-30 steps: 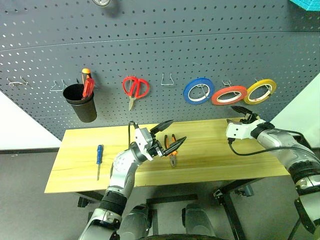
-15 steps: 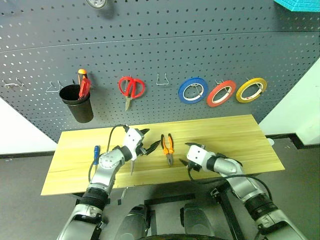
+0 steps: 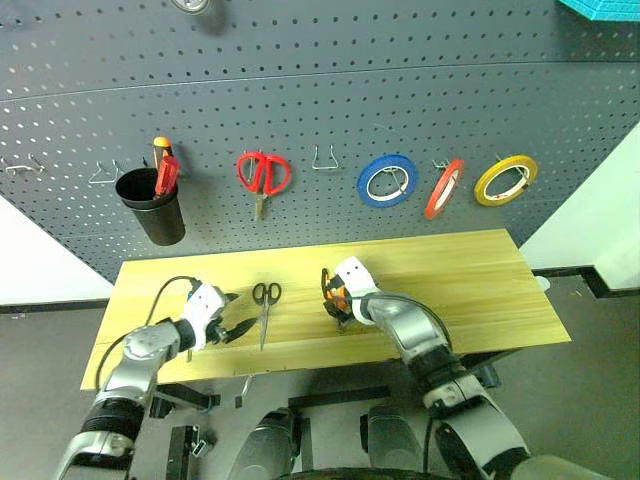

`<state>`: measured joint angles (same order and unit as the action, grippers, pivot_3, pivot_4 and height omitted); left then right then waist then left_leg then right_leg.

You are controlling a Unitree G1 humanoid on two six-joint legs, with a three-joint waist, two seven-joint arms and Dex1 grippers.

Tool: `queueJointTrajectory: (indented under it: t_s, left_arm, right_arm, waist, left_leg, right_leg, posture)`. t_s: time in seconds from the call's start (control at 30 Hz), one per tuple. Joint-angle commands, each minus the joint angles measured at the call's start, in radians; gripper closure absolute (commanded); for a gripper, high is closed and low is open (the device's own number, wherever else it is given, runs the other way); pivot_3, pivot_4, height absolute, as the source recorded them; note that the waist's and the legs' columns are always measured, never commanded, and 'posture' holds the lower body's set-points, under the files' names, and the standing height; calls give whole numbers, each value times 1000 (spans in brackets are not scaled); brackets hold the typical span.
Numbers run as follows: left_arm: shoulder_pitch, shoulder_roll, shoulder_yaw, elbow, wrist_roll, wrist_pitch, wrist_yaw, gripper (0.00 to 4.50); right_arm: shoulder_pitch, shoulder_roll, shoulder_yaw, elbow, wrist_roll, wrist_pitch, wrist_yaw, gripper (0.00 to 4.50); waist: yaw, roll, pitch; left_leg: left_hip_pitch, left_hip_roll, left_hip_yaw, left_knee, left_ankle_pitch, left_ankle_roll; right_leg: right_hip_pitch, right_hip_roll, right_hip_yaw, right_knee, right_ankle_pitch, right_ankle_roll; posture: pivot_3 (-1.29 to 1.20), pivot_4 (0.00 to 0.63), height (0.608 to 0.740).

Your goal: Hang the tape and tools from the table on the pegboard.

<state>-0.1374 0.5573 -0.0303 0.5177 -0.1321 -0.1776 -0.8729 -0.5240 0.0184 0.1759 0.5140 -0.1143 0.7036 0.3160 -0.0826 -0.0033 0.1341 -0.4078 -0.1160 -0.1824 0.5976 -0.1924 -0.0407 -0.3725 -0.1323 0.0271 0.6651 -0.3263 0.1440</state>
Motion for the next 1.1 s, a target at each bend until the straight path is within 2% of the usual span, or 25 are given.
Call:
queueJointTrajectory:
  t_s: [0.03, 0.33, 0.53, 0.63, 0.77, 0.8, 0.97, 1.03, 1.1]
  left_arm:
    - [22, 28, 43, -13, -21, -3, -9, 731]
    - [66, 13, 63, -54, -36, 3, -9, 731]
    - [70, -9, 71, -76, -44, 1, -4, 731]
    - [71, -15, 73, -86, -57, 2, -11, 731]
    - [72, -17, 73, -92, -66, 3, -15, 731]
    - [71, -17, 73, -91, -68, 2, -16, 731]
    - [72, -30, 83, -103, -86, -23, -15, 731]
    - [77, -49, 98, -118, -107, -60, -15, 731]
    - [92, -97, 140, -175, -204, -94, -40, 731]
  right_arm:
    - [-80, 54, -65, 106, 28, 34, -103, 23]
    - [-213, 110, -160, 360, 72, -18, -250, 23]
    - [-252, 113, -149, 468, 59, -71, -284, 23]
    - [-256, 113, -145, 486, 61, -76, -279, 606]
    - [-261, 110, -143, 489, 63, -78, -271, 2000]
    - [-262, 108, -143, 487, 63, -77, -269, 2184]
    - [-253, 94, -131, 446, 65, -66, -228, 2193]
    - [-216, 69, -63, 351, 33, -93, -153, 2193]
    - [-142, 16, 28, 186, -2, -170, -61, 2193]
  waist:
    - [6, 2, 1]
    - [10, 6, 4]
    - [8, 6, 4]
    - [6, 6, 4]
    - [6, 6, 4]
    - [5, 6, 4]
    - [4, 6, 4]
    - [4, 6, 4]
    - [6, 6, 4]
  left_leg:
    - [0, 0, -1, -1, 0, 0]
    - [0, 0, -2, -3, 0, -1]
    - [0, 1, -2, -3, 1, -1]
    - [0, 1, -2, -3, 1, -1]
    - [0, 1, -2, -3, 1, -1]
    - [0, 1, -2, -3, 1, -1]
    - [0, 1, -2, -3, 1, -1]
    - [0, 1, -2, -3, 1, -1]
    - [0, 1, -2, -3, 1, -1]
  right_leg:
    - [0, 0, 0, 0, 0, -1]
    - [-1, 1, 0, 0, 0, -2]
    - [-2, 1, 0, 0, 0, -2]
    - [-2, 1, 0, 0, 0, -2]
    - [-2, 2, 0, 0, 0, -2]
    - [-1, 2, 0, 0, 0, -2]
    - [-2, 2, 0, 0, 0, -2]
    - [-2, 2, 0, 0, 0, -2]
    - [-2, 2, 0, -1, 0, -2]
  posture:
    - [-67, 152, 740]
    - [-64, 151, 740]
    - [-62, 146, 740]
    - [-65, 143, 740]
    - [-68, 138, 740]
    - [-69, 137, 740]
    - [-65, 130, 740]
    - [-64, 129, 740]
    - [-62, 127, 740]
